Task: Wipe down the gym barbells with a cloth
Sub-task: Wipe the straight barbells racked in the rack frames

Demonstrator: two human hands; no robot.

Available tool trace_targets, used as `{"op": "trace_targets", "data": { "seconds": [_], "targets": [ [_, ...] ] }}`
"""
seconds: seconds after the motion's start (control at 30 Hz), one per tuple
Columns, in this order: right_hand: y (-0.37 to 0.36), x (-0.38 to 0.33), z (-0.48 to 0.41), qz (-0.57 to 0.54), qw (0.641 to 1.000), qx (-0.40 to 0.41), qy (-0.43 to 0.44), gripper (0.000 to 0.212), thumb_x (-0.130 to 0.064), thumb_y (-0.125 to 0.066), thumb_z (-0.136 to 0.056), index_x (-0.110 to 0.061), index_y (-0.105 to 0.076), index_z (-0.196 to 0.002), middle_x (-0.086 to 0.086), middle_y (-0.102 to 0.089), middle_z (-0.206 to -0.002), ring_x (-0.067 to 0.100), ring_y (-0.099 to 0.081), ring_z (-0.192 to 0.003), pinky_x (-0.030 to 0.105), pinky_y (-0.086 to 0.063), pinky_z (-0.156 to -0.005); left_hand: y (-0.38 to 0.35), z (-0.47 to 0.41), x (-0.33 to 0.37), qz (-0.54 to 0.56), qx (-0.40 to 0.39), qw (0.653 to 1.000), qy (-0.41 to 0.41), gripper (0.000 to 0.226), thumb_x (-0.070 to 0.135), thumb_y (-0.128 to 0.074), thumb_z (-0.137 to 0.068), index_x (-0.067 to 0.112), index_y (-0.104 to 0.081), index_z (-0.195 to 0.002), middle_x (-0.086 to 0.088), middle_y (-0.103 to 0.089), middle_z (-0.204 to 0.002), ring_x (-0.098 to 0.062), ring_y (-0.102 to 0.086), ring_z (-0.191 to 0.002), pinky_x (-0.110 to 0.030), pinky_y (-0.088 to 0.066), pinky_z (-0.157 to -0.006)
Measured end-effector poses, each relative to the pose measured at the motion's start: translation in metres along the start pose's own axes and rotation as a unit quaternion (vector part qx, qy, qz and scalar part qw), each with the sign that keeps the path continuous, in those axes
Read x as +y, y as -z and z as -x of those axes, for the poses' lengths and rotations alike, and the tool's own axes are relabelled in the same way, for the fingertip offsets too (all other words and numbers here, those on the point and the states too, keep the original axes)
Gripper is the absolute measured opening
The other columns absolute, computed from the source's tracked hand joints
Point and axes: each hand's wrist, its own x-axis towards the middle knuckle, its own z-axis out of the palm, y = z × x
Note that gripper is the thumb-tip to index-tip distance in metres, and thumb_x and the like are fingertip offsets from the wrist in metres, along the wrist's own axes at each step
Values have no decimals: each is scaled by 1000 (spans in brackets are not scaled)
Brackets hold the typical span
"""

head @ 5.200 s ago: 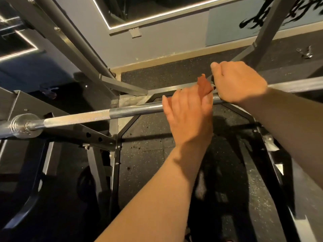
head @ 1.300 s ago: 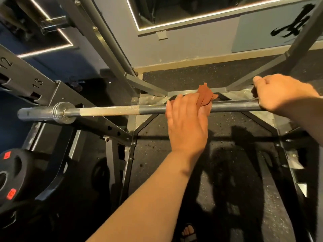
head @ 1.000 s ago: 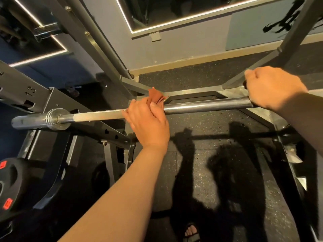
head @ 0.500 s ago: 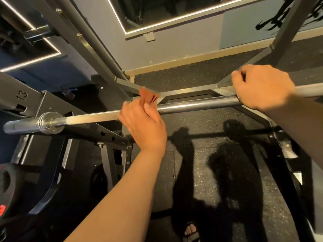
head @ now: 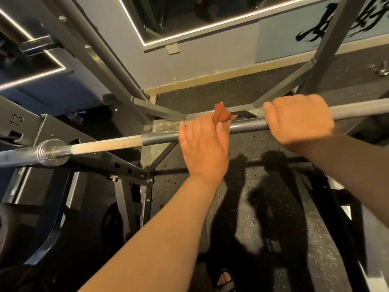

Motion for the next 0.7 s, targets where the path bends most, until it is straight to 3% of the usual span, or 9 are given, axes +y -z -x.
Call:
{"op": "trace_targets", "data": {
  "seconds": [0.1, 0.23, 0.37, 0.47, 0.6, 0.7],
  "targets": [
    [-4, -1, -5, 36, 999, -4, -11, 61, -38, -3, -99, -16, -59, -92, 1, -50, -74, 24, -46, -67, 38, -31, -64, -4, -1, 6, 4, 27, 999, 31, 35, 35, -33, -103, 18, -62, -109, 2, -60, -99, -23, -55, -104, -52, -24, -120],
    [-6, -2, -6, 62, 997, 38, -4, 36, -30, -30, -103, -20, -61, -89, 3, -49, -74, 25, -46, -69, 36, -32, -64, -13, -6, 38, 15, 48, 993, 109, 38, 36, -31, -100, 19, -65, -102, 3, -62, -96, -22, -56, -104, -49, -19, -123],
    [-4, 1, -3, 82, 995, 26, 46, 45, -24, -19, -100, -14, -63, -99, 9, -66, -93, 32, -62, -84, 40, -35, -64, -17, 6, 59, 22, -16, 999, -27, 40, 36, -28, -102, 20, -60, -120, 3, -62, -110, -21, -53, -109, -46, -23, -119],
    [-4, 4, -4, 80, 995, 27, 49, 45, -28, -18, -101, -15, -61, -99, 8, -64, -91, 28, -51, -75, 40, -35, -63, -8, 0, 35, -13, -48, 995, -92, 41, 37, -27, -105, 23, -59, -125, 6, -61, -109, -19, -54, -108, -44, -22, -121],
    [-1, 8, 0, 114, 989, -20, 96, 44, -21, -16, -94, -10, -56, -112, 10, -55, -91, 27, -43, -75, 42, -36, -62, -2, -1, 9, -9, 43, 998, 54, 42, 35, -24, -105, 19, -63, -108, 5, -61, -99, -20, -56, -106, -49, -9, -127],
    [2, 7, -3, 119, 986, -45, 108, 36, -6, -21, -88, -7, -52, -107, 10, -46, -84, 30, -45, -72, 41, -37, -62, -14, -1, 19, 30, 104, 986, 123, 30, 30, -35, -102, 17, -62, -102, 7, -53, -95, -23, -55, -108, -51, -7, -126]
  ]
}}
